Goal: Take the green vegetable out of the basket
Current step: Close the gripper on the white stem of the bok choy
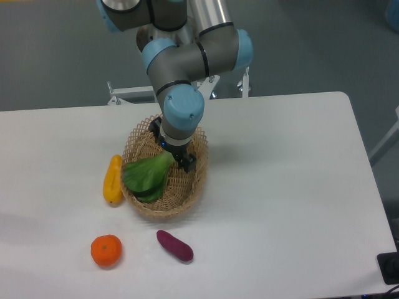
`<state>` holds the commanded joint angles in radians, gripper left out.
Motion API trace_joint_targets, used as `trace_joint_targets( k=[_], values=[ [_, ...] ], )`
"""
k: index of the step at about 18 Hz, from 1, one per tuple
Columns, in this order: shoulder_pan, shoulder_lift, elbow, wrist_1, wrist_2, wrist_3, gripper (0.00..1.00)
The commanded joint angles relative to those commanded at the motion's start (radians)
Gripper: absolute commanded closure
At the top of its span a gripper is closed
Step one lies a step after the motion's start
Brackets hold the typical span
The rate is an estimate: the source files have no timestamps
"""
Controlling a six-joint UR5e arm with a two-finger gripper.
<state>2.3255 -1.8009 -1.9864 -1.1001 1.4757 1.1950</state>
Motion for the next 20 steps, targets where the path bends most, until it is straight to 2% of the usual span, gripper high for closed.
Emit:
trace_joint_targets(
  k=[3, 6, 13, 14, 15, 19, 20],
  values=[
    [-0.002, 0.000, -0.026, 0.028, 0.006, 0.000, 0.00],
    [-0.002, -0.002, -0.040, 0.028, 0.041, 0.002, 0.00],
    [-0.002, -0.014, -0.051, 0.034, 0.046, 0.000, 0.00],
    [-0.003, -0.020, -0.052, 0.043, 0.046, -0.003, 0.07],
    [-0.005, -0.018, -0.055, 0.045, 0.046, -0.003, 0.18],
    [-0.005, -0.012, -0.052, 0.045, 0.045, -0.011, 0.84],
    [-0.005, -0.009, -0.051, 0.045, 0.045, -0.011, 0.95]
  ],
)
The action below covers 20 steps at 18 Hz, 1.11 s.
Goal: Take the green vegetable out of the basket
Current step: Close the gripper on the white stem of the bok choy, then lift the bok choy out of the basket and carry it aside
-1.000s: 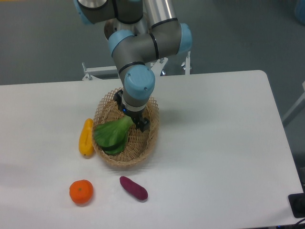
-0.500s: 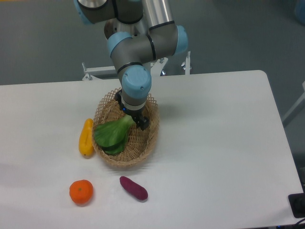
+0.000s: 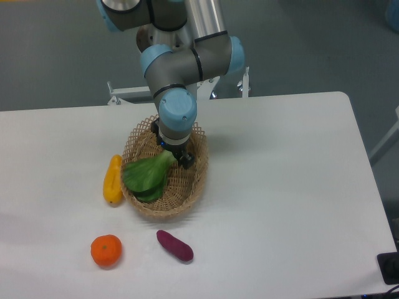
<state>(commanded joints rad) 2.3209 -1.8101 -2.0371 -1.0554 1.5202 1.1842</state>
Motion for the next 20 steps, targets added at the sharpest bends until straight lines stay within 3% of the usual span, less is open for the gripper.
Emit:
trace_joint_targets(
  k=[1, 12, 17, 20],
  values=[
    [0.000, 0.003, 0.006, 0.000, -0.003, 0.000, 1.00],
    [0.015, 0.018, 0.080, -0.034, -0.032, -0.002, 1.00],
    [0.050, 0.018, 0.247, -0.205, -0.032, -0.003, 1.00],
    [0.081, 0.006, 0.317, -0.232, -0.031, -0.003, 1.00]
  ],
)
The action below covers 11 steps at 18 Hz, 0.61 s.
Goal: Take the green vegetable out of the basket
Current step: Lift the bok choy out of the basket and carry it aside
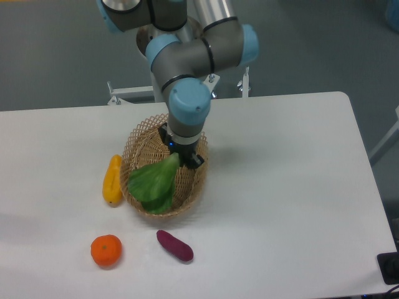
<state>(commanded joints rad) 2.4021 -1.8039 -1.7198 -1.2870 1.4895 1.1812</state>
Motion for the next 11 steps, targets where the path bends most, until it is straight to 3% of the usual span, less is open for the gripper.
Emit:
trace_joint_targets(
  k=[5, 11],
  values=[
    [0.043, -0.051, 0.081, 0.005, -0.003, 0.003, 1.00],
    [0.093, -0.150, 0.221, 0.009, -0.005, 0.002, 1.00]
  ],
)
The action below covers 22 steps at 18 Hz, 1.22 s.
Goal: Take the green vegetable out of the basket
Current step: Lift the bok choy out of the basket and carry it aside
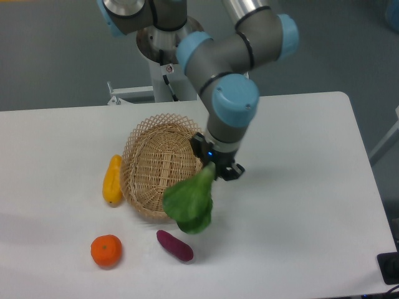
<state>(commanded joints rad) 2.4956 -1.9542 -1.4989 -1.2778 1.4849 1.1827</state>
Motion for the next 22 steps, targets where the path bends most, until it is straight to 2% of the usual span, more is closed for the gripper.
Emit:
trace_joint_targets(
  k=[7, 11, 20, 22],
  values=[
    [0.095, -0.089, 0.172, -0.005, 0.003, 0.015, 1.00],
    [0.152, -0.152, 0.255, -0.005, 0.003, 0.086, 1.00],
    [0.184, -0.209, 0.319, -0.012, 0.057, 0.259, 1.00],
    [0.184, -0.221, 0.338, -0.037, 0.061, 0.270, 1.00]
  ],
)
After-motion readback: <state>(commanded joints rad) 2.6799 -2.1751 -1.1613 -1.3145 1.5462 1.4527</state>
